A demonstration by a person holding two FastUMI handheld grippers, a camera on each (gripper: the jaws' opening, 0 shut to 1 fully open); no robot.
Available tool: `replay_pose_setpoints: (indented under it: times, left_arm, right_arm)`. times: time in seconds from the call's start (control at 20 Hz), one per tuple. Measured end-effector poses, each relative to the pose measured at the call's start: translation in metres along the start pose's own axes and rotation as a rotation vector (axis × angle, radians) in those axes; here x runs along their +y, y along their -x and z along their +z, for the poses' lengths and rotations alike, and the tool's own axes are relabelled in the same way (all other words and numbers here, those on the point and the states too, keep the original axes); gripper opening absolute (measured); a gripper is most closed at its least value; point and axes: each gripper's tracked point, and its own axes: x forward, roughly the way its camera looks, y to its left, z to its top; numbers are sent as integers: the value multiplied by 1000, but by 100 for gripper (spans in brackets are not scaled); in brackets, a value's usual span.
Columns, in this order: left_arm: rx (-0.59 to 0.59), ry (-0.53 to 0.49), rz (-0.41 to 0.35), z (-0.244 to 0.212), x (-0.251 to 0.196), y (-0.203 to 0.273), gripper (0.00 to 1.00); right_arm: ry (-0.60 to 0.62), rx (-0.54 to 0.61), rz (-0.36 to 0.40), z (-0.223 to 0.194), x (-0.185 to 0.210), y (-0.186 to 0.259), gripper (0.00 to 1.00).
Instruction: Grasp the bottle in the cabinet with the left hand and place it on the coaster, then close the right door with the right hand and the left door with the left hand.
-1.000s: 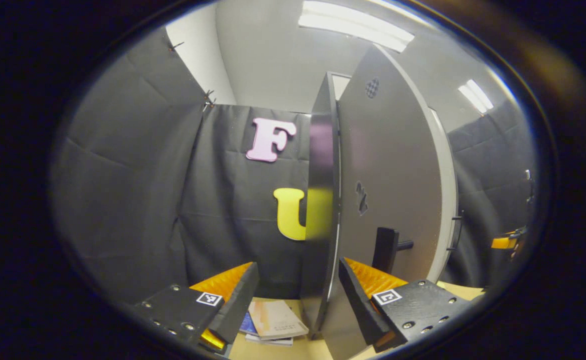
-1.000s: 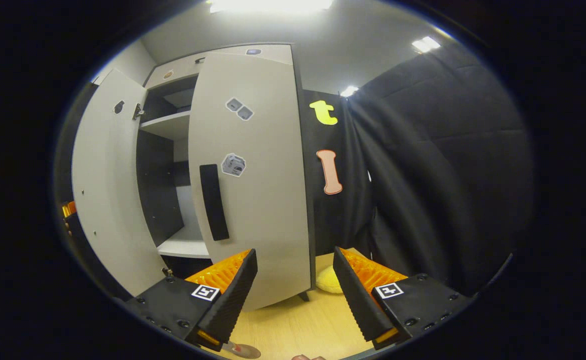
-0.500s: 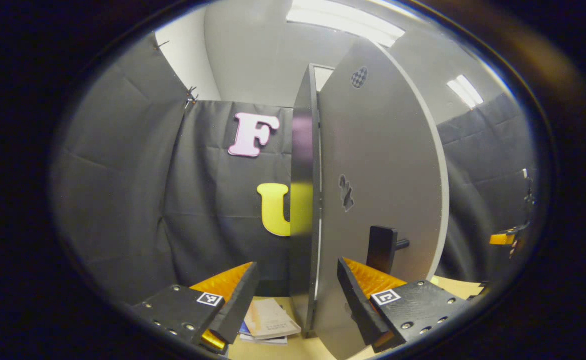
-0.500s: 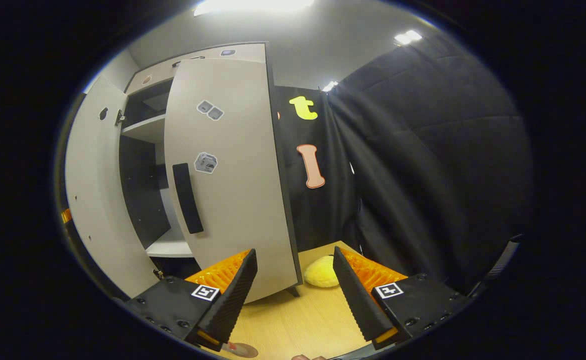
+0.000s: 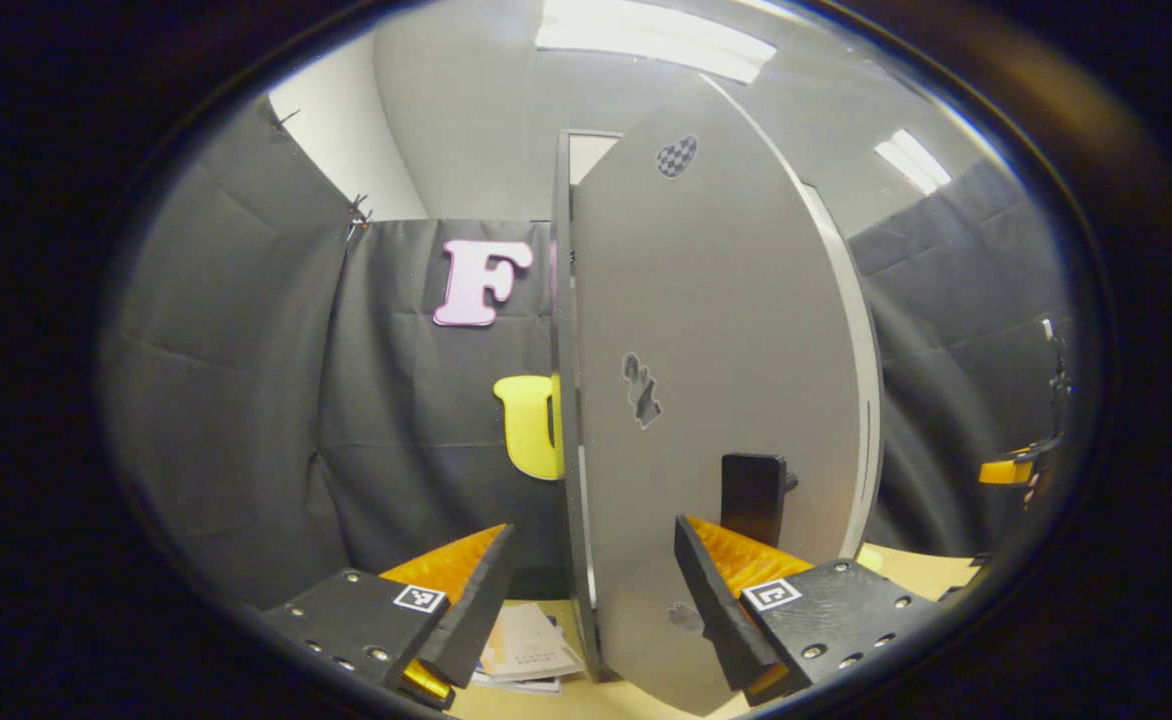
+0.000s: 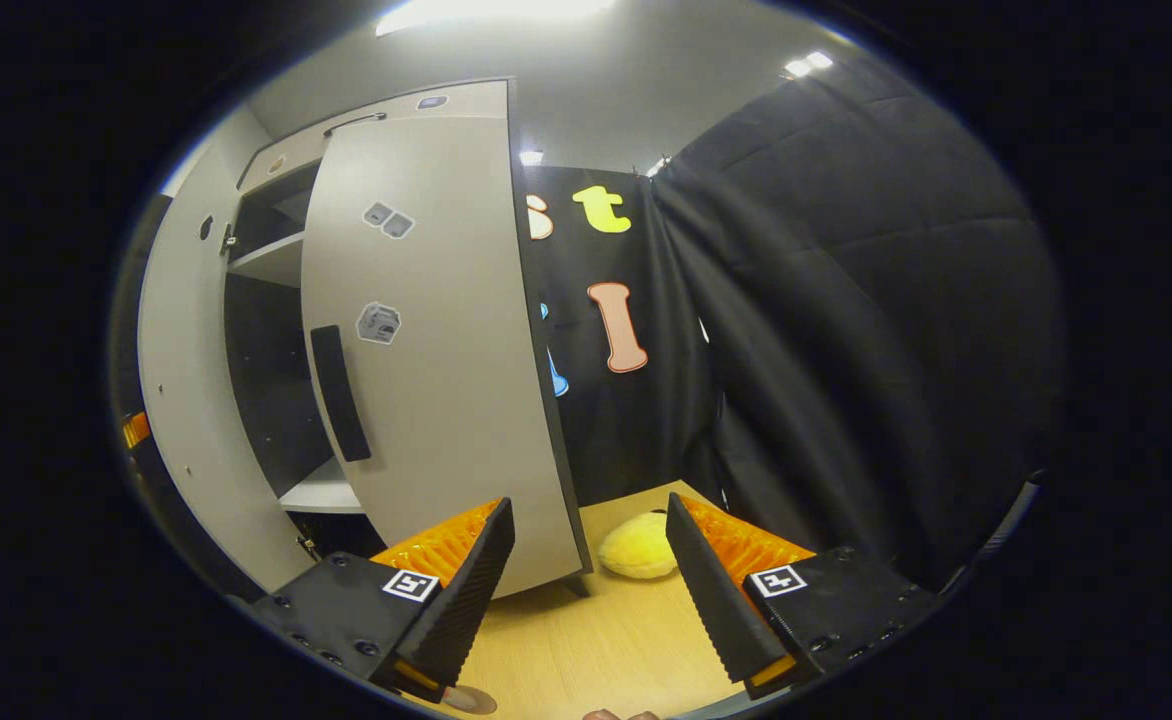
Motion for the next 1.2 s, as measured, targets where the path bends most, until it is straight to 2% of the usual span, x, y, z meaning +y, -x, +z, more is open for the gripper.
replay_pose_setpoints:
  times: [0.15,0.2,0.3,0.35,0.4,0.45,0.6,0.75,0.8,0.85,0.95,1.05,1.2]
  left_arm:
    - [7,15,24,-3,-21,-10,96]
    - [7,15,30,-2,-32,-15,92]
    - [26,-10,31,-5,-56,-29,92]
    - [37,-25,34,-7,-68,-37,98]
    - [44,-34,42,-10,-80,-43,92]
    - [51,-40,52,-12,-90,-49,98]
    - [91,-87,108,-22,-115,-54,98]
    - [117,-117,179,-32,-124,-37,98]
    - [131,-110,204,-37,-126,-25,92]
    - [139,-105,235,-40,-126,-11,98]
    - [157,-98,283,-43,-128,22,98]
    - [176,-92,297,-41,-134,52,98]
    - [229,-104,289,-35,-136,92,98]
  right_arm:
    - [29,-3,9,5,-15,-11,97]
    - [35,-3,18,8,-19,-14,97]
    - [47,1,33,12,-28,-22,97]
    - [53,1,40,16,-33,-26,97]
    - [58,1,49,19,-38,-30,97]
    - [62,0,57,22,-43,-34,97]
    - [103,0,81,24,-57,-51,97]
    - [166,-2,142,18,-60,-70,97]
    - [179,-2,170,14,-57,-76,97]
    - [183,1,205,11,-51,-82,97]
    - [178,12,280,6,-37,-89,97]
    - [200,12,333,6,-22,-91,98]
    - [239,-19,352,9,-11,-91,98]
